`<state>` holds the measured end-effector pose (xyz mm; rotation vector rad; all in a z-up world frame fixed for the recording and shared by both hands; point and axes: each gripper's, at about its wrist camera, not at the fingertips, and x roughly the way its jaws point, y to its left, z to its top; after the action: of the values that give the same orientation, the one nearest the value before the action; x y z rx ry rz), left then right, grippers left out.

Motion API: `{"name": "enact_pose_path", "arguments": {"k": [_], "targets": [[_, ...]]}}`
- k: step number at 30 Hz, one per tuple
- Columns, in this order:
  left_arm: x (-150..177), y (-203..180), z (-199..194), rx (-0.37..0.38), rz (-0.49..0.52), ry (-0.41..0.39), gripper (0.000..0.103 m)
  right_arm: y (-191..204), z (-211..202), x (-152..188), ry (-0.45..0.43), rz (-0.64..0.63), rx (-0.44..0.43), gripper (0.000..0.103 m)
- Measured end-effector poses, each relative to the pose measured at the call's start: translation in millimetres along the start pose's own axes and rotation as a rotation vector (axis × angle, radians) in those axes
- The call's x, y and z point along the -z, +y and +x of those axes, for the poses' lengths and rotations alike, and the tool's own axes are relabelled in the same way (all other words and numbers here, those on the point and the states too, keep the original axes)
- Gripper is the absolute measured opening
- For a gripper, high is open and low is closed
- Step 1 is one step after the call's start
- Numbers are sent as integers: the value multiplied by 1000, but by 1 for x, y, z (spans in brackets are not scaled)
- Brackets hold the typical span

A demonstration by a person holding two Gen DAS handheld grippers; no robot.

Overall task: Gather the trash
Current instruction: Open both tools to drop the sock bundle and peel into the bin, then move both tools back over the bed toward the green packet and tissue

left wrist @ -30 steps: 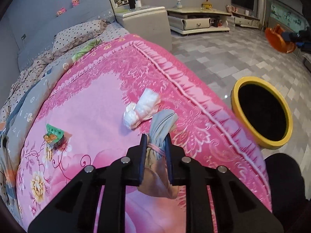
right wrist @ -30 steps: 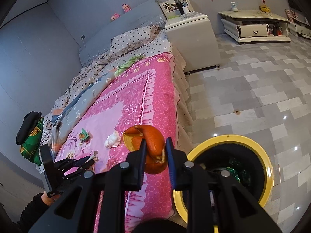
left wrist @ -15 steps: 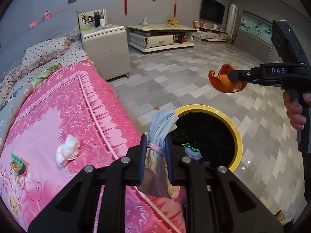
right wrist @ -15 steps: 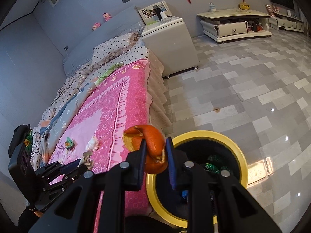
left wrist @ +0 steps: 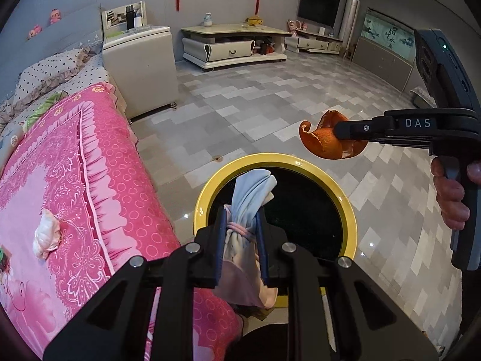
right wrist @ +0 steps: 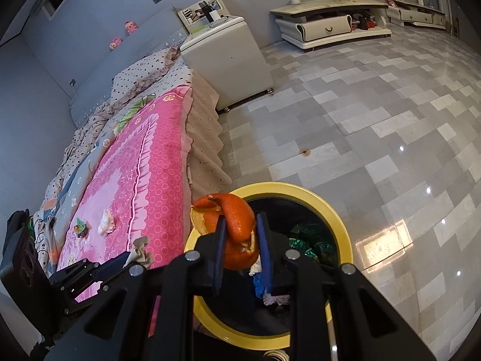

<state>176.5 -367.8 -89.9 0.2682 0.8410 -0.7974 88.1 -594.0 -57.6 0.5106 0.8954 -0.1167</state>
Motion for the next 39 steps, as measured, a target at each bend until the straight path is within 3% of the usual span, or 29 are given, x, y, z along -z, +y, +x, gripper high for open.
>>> {"name": "enact_pose_path", "arguments": {"k": [12,20,22,24,30,39], "targets": [[-3,-6,13,14,-17,2,21,-23,12,-1,6,60,40,22],[1,6,0,21,-36,-26,57,-33,8,-4,-20,108,75,41],[2,13,-7,10,-38,-43,64,-33,8,-4,-21,120,77,52],[3,21,-13,-11,-43,-59,72,-29,9,-3,-22,122,75,56],[7,75,-36,-98,-104,-97,78,5,19,-2,1,82,27,64],[35,203,-82,-275,-275,-131,80,96,58,6,86,-28,-81,69]]}}
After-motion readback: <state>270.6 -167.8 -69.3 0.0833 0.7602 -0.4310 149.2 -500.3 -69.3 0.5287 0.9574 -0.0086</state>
